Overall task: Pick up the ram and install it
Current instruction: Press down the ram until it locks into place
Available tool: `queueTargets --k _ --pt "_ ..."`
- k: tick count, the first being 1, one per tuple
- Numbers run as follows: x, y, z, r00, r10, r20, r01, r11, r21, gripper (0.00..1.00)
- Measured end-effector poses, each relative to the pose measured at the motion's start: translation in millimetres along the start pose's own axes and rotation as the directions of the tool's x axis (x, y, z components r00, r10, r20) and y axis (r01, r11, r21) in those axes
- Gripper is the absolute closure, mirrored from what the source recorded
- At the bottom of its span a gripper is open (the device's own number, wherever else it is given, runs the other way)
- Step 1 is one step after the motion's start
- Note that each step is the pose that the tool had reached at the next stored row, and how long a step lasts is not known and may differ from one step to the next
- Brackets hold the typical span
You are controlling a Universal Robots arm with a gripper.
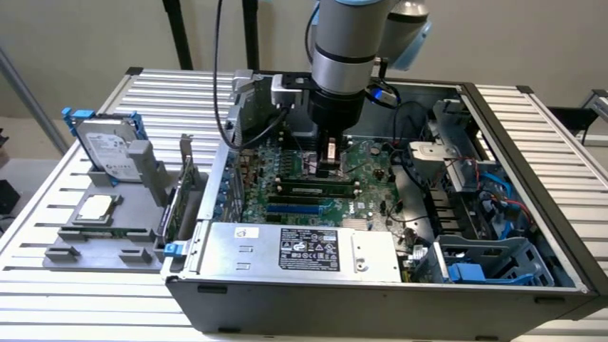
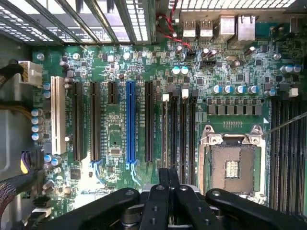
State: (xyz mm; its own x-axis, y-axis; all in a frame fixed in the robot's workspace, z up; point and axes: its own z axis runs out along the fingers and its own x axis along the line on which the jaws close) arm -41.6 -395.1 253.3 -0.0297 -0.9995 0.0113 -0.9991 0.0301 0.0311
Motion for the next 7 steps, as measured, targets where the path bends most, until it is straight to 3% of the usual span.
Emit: queueTargets --k 7 --pt "0.0 0.0 0.0 1.0 0.0 -0.0001 0.0 1.0 0.0 0.89"
